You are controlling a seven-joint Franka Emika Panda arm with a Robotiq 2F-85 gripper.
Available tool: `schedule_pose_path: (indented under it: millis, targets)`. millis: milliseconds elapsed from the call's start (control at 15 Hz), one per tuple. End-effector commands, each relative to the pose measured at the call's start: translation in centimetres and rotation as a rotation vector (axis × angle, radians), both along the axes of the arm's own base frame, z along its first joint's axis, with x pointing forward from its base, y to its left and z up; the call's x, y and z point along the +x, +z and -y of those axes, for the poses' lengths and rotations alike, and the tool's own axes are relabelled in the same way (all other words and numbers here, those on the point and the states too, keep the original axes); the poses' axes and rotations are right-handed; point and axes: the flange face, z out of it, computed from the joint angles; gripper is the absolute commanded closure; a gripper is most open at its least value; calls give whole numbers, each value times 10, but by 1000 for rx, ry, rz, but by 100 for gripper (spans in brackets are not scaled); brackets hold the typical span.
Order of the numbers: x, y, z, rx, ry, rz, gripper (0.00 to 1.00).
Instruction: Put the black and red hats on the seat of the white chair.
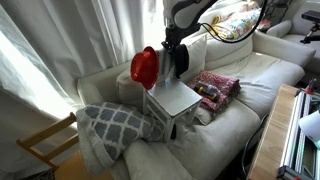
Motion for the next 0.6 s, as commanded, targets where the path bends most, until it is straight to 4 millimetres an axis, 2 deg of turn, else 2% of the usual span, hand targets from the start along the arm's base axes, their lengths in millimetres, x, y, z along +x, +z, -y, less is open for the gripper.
schedule_pose_path:
  millis: [0, 200, 333, 533]
  targets:
    - [4, -8, 0, 2, -25, 0, 97]
    - [3, -5, 3, 0, -29, 0, 100]
    - [0, 3, 8, -10, -33, -4, 99]
    - [-9, 21, 25, -38, -60, -11, 99]
